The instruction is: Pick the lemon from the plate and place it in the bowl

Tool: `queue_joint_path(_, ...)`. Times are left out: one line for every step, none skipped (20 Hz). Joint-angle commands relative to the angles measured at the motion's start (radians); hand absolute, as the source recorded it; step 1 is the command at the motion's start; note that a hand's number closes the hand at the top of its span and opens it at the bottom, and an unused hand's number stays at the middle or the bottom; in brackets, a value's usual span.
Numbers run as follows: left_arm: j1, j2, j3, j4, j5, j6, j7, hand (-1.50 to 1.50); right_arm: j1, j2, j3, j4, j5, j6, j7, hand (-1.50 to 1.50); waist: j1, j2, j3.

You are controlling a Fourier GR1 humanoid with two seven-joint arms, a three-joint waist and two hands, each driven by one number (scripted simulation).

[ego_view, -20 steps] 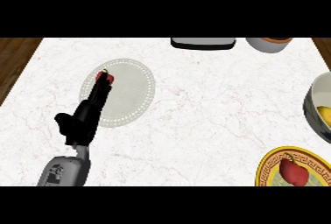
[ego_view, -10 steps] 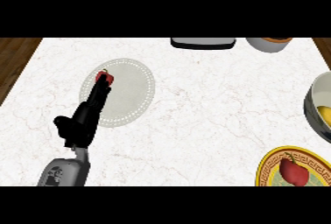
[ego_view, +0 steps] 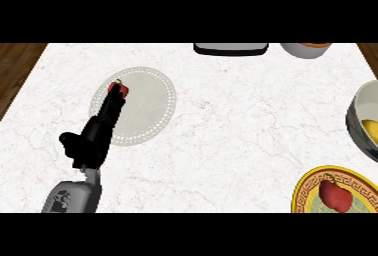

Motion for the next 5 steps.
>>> queue_joint_path(-0.021,-0.001,0.003,-0.014,-0.001,0.007,0.016,0.0,0.019,-0.009,-0.002,0.009,-0.036,0.271,-0.163,-1.5,0.001,0.001,0.003)
queue_joint_path(0.007,0.003,-0.004,-0.002,-0.006,-0.003,-0.006,0.0,0.036,-0.006,0.009,-0.005,-0.035,0.276,-0.17,-1.5,-0.002,0.0,0.002)
queue_joint_path(-0.002,0.005,0.012,-0.018,0.012,-0.004,-0.005,0.0,0.052,-0.023,0.009,-0.006,-0.037,0.277,-0.171,-1.5,-0.004,0.0,0.003)
queue_joint_path(-0.022,-0.005,0.006,-0.016,-0.001,0.015,0.024,0.0,0.054,-0.018,0.015,-0.018,-0.042,0.278,-0.166,-1.5,-0.008,0.0,0.004)
queue_joint_path(0.008,0.003,0.016,0.013,-0.003,0.011,-0.015,0.0,0.067,-0.036,0.01,-0.025,-0.051,0.289,-0.176,-1.5,-0.016,0.001,0.002)
